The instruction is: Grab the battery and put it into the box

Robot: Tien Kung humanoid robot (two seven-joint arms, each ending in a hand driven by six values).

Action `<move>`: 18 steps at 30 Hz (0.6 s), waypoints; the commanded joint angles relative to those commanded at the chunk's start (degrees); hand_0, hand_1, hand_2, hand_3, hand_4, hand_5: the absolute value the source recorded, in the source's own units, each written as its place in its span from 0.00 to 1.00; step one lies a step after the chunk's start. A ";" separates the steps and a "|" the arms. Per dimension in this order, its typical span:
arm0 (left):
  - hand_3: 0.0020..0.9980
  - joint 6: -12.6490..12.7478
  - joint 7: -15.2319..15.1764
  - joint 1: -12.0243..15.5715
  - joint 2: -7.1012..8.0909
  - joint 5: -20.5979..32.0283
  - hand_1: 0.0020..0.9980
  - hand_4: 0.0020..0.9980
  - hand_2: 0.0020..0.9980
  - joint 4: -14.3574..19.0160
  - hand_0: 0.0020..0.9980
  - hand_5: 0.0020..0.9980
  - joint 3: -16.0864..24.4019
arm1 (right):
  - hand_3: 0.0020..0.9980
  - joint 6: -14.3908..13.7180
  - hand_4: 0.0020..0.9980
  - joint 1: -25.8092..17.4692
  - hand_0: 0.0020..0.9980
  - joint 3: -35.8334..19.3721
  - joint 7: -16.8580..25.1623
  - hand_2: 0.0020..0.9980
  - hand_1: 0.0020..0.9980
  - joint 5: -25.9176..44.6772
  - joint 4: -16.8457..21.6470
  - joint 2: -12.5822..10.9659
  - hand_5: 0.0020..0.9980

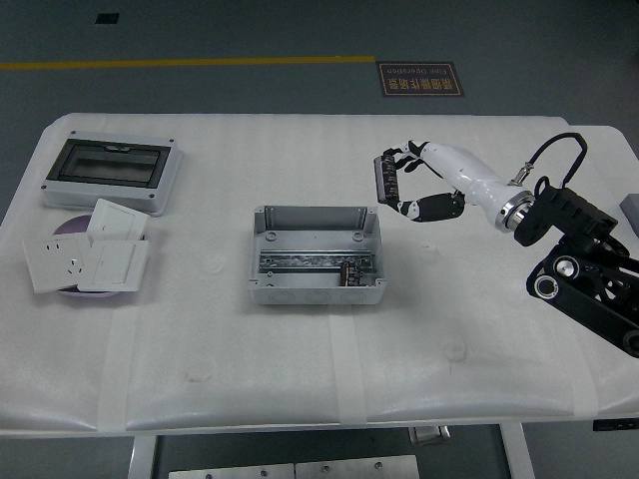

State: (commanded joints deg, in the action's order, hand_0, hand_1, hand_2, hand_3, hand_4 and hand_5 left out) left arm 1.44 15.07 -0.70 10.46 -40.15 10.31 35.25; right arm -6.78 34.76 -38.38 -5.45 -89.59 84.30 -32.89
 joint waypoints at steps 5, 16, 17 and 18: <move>0.64 -0.09 0.03 0.03 -0.02 0.01 0.66 0.68 0.58 0.00 0.66 0.28 0.01 | 0.71 3.06 0.43 -2.07 0.86 -1.75 -2.36 0.73 0.71 -2.94 3.89 3.59 0.22; 0.64 -0.41 0.72 0.07 0.06 -1.22 0.66 0.68 0.58 0.00 0.66 0.28 1.11 | 0.99 5.27 0.91 -2.48 1.00 -2.12 -2.02 0.90 0.88 0.23 2.79 4.76 0.54; 0.64 -0.47 0.86 0.05 0.02 -1.43 0.66 0.68 0.58 0.00 0.66 0.28 1.20 | 0.99 5.29 0.91 -2.48 1.00 -2.18 -1.96 0.90 0.88 0.39 2.63 4.74 0.54; 0.64 -0.56 1.01 0.03 -0.02 -1.59 0.66 0.68 0.58 0.00 0.66 0.27 1.24 | 1.00 5.31 0.95 -2.48 1.00 -2.25 -1.90 0.91 0.90 0.53 2.40 4.76 0.57</move>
State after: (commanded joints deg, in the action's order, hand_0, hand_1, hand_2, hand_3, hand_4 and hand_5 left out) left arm 0.88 16.08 -0.67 10.43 -41.74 10.31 36.49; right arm -1.47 32.28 -40.63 -7.34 -89.07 86.69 -28.13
